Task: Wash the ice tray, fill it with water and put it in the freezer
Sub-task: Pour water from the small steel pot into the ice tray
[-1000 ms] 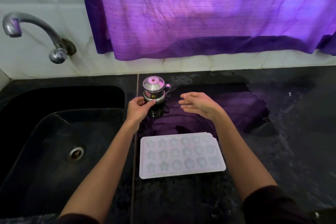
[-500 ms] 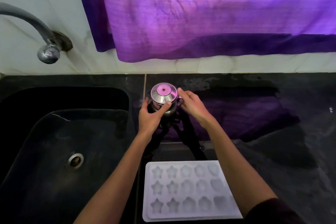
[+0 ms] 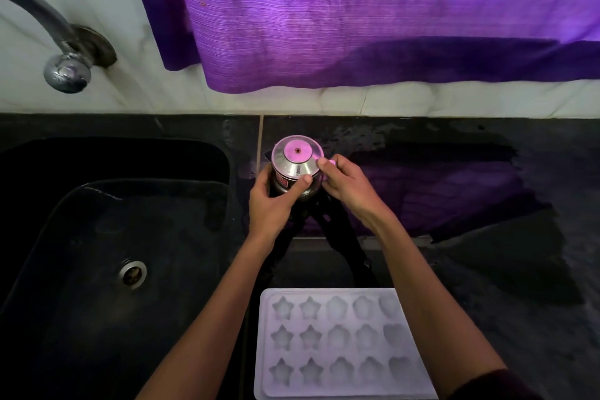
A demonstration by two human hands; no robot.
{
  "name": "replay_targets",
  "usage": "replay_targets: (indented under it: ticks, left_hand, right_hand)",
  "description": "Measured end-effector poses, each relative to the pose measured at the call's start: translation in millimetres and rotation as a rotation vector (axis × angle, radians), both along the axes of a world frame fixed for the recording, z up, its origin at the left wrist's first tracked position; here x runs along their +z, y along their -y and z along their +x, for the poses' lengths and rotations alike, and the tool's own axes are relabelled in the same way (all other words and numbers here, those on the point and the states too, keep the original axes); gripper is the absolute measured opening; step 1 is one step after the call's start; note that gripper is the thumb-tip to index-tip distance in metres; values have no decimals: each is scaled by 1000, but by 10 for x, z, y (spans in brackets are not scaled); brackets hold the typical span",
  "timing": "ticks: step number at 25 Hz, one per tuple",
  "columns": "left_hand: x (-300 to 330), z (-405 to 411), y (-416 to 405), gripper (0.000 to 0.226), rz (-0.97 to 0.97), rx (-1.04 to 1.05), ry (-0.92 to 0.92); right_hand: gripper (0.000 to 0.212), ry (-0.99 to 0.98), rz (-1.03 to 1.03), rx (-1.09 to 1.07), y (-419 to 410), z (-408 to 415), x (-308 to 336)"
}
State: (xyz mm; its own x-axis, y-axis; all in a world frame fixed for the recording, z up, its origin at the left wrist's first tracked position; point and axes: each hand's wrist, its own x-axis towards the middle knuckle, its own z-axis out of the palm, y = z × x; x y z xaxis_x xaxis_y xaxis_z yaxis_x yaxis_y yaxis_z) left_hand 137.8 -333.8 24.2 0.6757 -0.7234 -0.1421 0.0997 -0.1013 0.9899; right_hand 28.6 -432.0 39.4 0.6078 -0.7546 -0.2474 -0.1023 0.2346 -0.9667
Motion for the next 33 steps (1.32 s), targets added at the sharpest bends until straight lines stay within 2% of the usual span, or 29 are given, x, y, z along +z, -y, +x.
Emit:
replay_targets:
  ticks: [14,18,22,29,33]
  left_hand:
    - [193,-98,-190,58,-55,-65,36]
    - [470,-364,-376,65,-109,-138,105]
    - [628,-778,-589,67,-156,-177,122]
    - [575,-1444,-912,61,-148,-356,131]
    - [486,-1745,-1000,55,-122,-463,163]
  right_hand:
    - [23,29,-43,-3,-179,-249,200]
    - [21,75,-75,-59,-421,-609,544]
    - [22,41,-72,-159,-670,-1035,795]
    - [23,-22,-71,-373,-1048,-1825,762]
    - [21,-76,-119,-403,-1194,-2231,672]
